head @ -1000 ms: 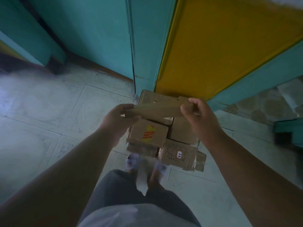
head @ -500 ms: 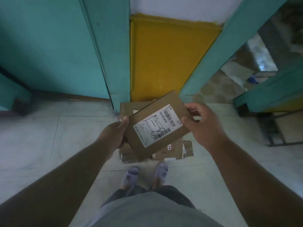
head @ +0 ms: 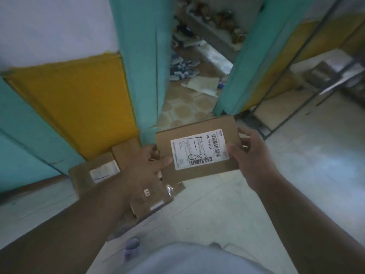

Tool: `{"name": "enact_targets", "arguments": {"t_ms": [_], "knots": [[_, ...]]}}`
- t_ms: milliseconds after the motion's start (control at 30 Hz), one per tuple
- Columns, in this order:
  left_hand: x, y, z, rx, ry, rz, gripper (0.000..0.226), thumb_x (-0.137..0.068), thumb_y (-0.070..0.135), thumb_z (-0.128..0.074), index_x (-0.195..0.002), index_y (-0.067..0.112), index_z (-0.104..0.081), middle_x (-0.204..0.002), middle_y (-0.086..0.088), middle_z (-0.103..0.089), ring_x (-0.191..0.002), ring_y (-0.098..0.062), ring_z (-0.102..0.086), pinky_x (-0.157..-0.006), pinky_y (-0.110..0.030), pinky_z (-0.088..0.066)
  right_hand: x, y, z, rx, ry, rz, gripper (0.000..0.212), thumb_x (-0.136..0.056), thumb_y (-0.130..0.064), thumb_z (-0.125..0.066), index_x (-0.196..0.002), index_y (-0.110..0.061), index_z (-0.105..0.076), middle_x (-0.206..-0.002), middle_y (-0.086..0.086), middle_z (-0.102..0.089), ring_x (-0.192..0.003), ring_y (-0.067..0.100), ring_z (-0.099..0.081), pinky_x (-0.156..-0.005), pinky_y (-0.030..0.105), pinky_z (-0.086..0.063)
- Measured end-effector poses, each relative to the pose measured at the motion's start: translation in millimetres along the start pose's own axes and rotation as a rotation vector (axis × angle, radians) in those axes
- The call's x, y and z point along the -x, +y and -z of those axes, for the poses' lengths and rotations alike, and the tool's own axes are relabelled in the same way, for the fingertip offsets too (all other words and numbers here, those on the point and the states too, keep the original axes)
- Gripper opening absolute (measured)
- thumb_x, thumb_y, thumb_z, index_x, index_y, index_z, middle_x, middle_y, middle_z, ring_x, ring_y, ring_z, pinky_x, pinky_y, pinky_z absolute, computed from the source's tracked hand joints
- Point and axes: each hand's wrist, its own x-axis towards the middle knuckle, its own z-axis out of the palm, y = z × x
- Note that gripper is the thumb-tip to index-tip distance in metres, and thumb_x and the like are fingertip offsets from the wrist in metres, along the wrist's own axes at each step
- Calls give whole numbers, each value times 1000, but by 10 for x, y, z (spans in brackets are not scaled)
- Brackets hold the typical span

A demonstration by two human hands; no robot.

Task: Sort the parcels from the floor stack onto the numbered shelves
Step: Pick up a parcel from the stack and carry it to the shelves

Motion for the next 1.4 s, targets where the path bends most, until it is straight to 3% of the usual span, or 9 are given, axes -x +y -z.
{"name": "enact_targets", "arguments": {"t_ms": [67, 167, 333, 467, 733, 833, 967, 1133, 1400], "knots": [[-161, 128, -639, 12, -98, -3, 61, -76, 31, -87, -130, 33, -58, -119, 0, -70, -110, -24, -67, -94, -51, -56, -30, 164, 574, -84, 156, -4, 38, -92, -21, -68, -125, -34, -54, -106, -8, -69, -77, 1, -70, -59, 24, -58], [-358, 289, -1624, 2, -274, -21, 62, -88, 12, -75, -139, 34, -49, -120, -2, -72, -110, -27, -69, -89, -45, -58, -79, 465, 1438, -157, 294, 7, 32, -93, -15, -66, -121, -28, -56, -102, -7, -69, -70, -3, -69, -52, 14, -50], [-567, 538, -2905, -9, -345, -57, 57, -90, 10, -71, -138, 33, -50, -116, -5, -73, -105, -29, -69, -79, -43, -57, -228, 925, 2561, -181, 271, -84, 50, -91, -14, -69, -130, -42, -53, -106, -2, -70, -89, 16, -71, -65, 27, -54], [-834, 670, -3578, -8, -328, -29, 57, -89, 13, -72, -137, 32, -50, -112, -11, -72, -102, -31, -69, -71, -38, -51, -506, 1249, 3015, -215, 223, -165, 68, -91, -12, -70, -142, -47, -40, -108, -8, -68, -94, 16, -68, -64, 27, -53], [-2110, 1166, -4838, -141, -439, 15, 59, -92, 10, -69, -144, 20, -43, -115, -19, -69, -103, -38, -68, -77, -45, -56, -1515, 1771, 3868, -253, 397, -185, 62, -90, -16, -71, -135, -51, -46, -108, -1, -70, -89, 20, -68, -61, 27, -50], [-2513, 1491, -5529, -194, -525, 20, 73, -92, 8, -69, -146, 41, -34, -111, -22, -68, -101, -41, -70, -88, -59, -57, -1606, 1859, 4506, -177, 434, -235, 59, -92, -16, -69, -134, -51, -47, -104, 1, -68, -84, 14, -66, -63, 24, -48], [-2837, 1834, -6519, -433, -811, -57, 49, -94, 12, -67, -137, 29, -52, -110, -13, -71, -96, -30, -71, -87, -50, -57, -1726, 2112, 5281, -141, 593, -339, 48, -89, -19, -73, -128, -42, -54, -99, 3, -67, -79, 16, -66, -62, 29, -51], [-2966, 1871, -7669, -460, -904, -58, 27, -94, 4, -65, -111, 25, -60, -100, -14, -74, -81, -25, -68, -71, -36, -52, -2043, 2576, 6012, -71, 852, -430, 33, -87, -31, -73, -115, -34, -55, -99, -4, -68, -87, 14, -68, -78, 41, -58], [-3509, 2048, -9011, -567, -794, -78, 30, -89, 8, -73, -111, 23, -58, -100, -9, -76, -81, -20, -72, -77, -41, -53, -3271, 3033, 7563, 88, 627, -399, 28, -90, -34, -69, -112, -37, -53, -95, -13, -66, -80, 9, -65, -58, 29, -53]]}}
